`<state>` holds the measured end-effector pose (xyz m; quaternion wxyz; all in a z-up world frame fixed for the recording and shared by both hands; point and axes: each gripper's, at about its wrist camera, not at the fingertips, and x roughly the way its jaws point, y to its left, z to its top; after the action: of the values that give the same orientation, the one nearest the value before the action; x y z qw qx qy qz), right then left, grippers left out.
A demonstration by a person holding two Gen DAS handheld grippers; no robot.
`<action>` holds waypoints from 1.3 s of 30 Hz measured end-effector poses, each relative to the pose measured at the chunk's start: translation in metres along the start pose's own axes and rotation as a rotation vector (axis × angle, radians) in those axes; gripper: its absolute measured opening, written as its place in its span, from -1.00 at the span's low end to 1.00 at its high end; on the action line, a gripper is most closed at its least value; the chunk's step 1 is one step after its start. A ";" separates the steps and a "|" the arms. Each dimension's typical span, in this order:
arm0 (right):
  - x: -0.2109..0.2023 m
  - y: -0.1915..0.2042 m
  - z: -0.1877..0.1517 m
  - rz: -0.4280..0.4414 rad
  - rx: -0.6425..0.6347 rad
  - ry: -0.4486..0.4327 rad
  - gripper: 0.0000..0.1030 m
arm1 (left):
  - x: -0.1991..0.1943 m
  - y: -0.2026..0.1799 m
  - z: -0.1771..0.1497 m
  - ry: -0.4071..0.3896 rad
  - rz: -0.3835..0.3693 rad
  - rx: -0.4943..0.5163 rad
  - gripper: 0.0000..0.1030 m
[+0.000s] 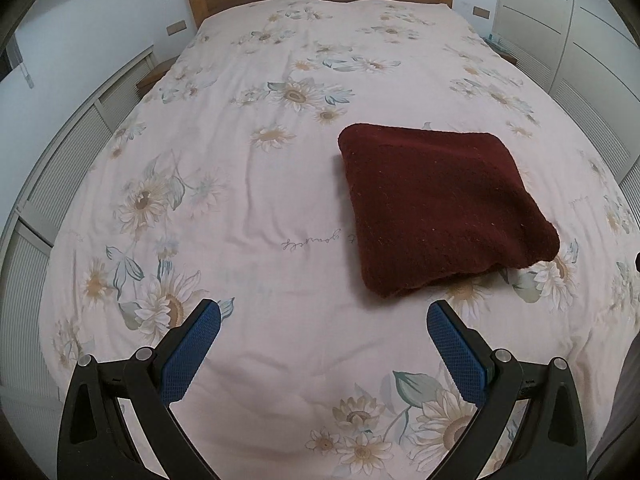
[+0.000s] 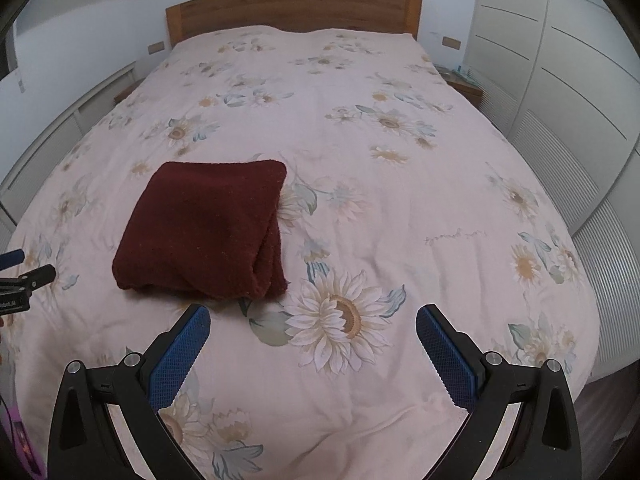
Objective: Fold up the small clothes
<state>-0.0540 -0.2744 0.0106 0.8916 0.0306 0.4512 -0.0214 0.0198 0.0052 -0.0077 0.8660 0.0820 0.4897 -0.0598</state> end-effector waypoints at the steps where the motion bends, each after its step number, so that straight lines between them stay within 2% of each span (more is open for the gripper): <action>1: -0.001 0.000 0.000 -0.002 -0.001 -0.001 1.00 | 0.000 -0.001 0.000 -0.001 0.001 0.001 0.98; 21: -0.010 0.003 0.001 -0.007 -0.025 -0.003 1.00 | -0.002 -0.005 -0.004 0.003 0.003 0.012 0.98; 39: -0.012 0.005 -0.001 -0.010 -0.036 0.005 1.00 | -0.015 -0.008 -0.003 -0.031 0.006 0.014 0.98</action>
<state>-0.0615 -0.2696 0.0196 0.8908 0.0122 0.4539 -0.0175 0.0082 -0.0016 0.0031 0.8731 0.0887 0.4754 -0.0618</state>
